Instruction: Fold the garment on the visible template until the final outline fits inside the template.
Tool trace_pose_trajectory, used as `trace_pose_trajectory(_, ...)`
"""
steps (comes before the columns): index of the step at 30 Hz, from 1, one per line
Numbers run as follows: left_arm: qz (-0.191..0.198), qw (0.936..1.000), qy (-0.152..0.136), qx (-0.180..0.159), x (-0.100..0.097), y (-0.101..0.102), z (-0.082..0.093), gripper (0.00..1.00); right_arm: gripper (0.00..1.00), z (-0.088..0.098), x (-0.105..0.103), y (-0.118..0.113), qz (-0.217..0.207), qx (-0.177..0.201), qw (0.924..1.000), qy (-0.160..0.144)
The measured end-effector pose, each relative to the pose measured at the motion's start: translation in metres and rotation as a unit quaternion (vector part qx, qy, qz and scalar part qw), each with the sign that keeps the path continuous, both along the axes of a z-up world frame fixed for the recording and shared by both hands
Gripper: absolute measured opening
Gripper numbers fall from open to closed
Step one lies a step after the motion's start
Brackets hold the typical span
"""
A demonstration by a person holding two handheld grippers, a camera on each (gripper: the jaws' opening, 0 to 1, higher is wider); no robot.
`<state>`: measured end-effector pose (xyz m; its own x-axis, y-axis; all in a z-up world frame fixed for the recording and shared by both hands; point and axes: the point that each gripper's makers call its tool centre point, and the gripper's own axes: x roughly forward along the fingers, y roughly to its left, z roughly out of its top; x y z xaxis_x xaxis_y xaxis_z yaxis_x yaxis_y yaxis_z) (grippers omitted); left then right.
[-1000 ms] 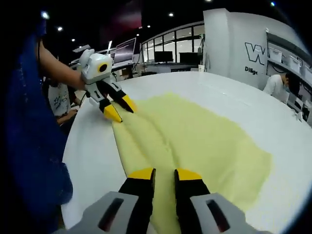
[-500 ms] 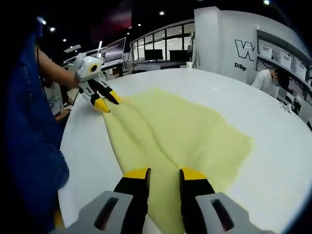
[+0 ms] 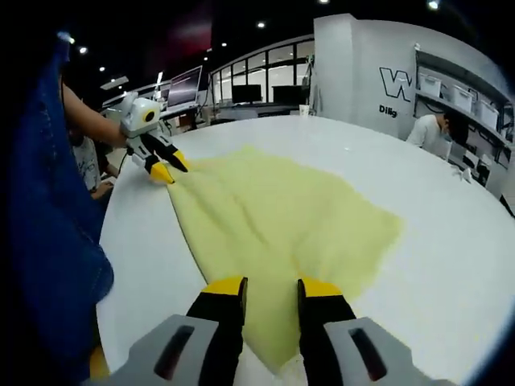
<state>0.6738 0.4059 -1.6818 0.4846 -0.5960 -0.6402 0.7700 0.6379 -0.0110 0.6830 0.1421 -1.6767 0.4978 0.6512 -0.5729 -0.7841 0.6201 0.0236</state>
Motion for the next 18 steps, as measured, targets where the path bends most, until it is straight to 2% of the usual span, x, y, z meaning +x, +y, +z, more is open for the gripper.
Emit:
trace_pose_trajectory(2,0.001,1.0000,0.000,0.001,-0.001,0.000,0.000,0.22,0.28,0.001,0.001,-0.006,-0.006,0.001,1.0000,0.000)
trace_pose_trajectory(5,0.002,1.0000,-0.001,0.001,-0.001,0.000,0.000,0.22,0.27,0.001,-0.001,-0.009,-0.014,-0.001,0.9999,0.002)
trace_pose_trajectory(7,0.004,1.0000,-0.002,0.001,-0.001,0.001,0.000,0.22,0.27,-0.010,-0.010,-0.025,-0.067,-0.009,0.9964,0.051)
trace_pose_trajectory(8,0.007,1.0000,-0.003,0.002,-0.005,0.000,0.004,0.22,0.27,-0.006,-0.002,-0.026,-0.050,0.006,0.9985,0.024)
trace_pose_trajectory(12,0.012,0.9999,-0.003,0.003,-0.006,0.005,0.003,0.23,0.27,-0.001,-0.010,-0.027,-0.048,0.000,0.9986,0.021)
trace_pose_trajectory(18,0.015,0.9999,-0.001,0.007,-0.010,0.008,0.003,0.27,0.28,-0.009,-0.008,-0.031,-0.051,0.002,0.9985,0.021)
